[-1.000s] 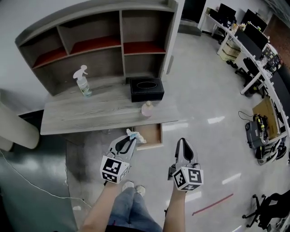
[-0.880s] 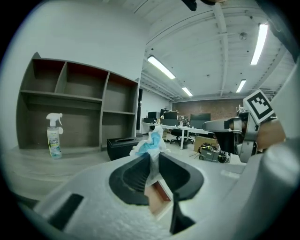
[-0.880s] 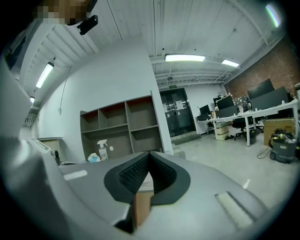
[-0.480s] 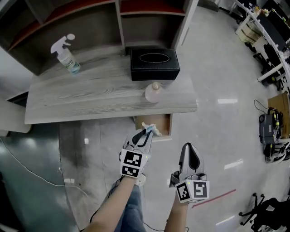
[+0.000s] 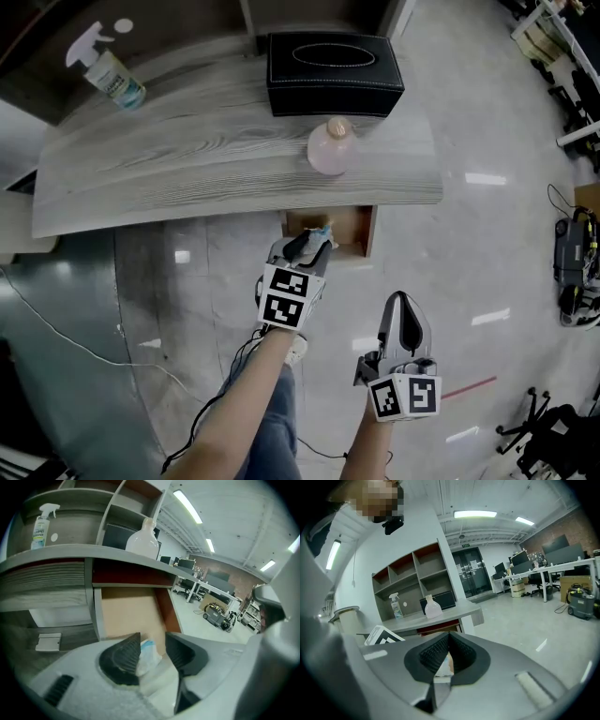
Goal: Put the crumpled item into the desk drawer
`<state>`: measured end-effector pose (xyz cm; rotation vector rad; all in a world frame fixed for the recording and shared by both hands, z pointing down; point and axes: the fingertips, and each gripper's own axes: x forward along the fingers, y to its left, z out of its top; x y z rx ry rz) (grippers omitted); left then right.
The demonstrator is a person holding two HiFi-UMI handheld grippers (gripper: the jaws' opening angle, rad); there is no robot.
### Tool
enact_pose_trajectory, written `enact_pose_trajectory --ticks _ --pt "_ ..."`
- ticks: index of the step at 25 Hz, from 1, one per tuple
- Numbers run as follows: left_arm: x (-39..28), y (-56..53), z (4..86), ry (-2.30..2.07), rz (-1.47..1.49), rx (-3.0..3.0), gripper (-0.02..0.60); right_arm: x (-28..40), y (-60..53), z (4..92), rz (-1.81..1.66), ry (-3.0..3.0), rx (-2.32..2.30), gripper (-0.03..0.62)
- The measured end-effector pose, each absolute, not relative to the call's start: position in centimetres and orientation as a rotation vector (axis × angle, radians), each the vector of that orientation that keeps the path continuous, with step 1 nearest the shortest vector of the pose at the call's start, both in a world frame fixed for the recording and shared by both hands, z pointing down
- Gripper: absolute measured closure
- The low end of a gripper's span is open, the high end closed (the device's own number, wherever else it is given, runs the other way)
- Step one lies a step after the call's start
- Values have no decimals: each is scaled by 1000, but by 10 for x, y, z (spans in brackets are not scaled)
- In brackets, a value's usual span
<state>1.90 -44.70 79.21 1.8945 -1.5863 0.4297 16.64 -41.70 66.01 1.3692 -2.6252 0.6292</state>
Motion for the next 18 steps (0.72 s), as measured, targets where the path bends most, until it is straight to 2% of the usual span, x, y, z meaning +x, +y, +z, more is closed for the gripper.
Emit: enact_pose_trajectory --ticks 4,7,12,18 --pt "16 -439 778 -1599 410 1926 426 162 -419 649 616 -2641 1375 583" --pt "9 -432 739 -1645 340 1979 471 159 -423 627 585 -2661 1390 583" --pt "-13 -428 623 -1781 184 2096 577 157 -427 557 502 -2709 1420 583" --pt "-35 -434 468 -1895 79 2274 578 160 -433 439 335 -2805 1487 583"
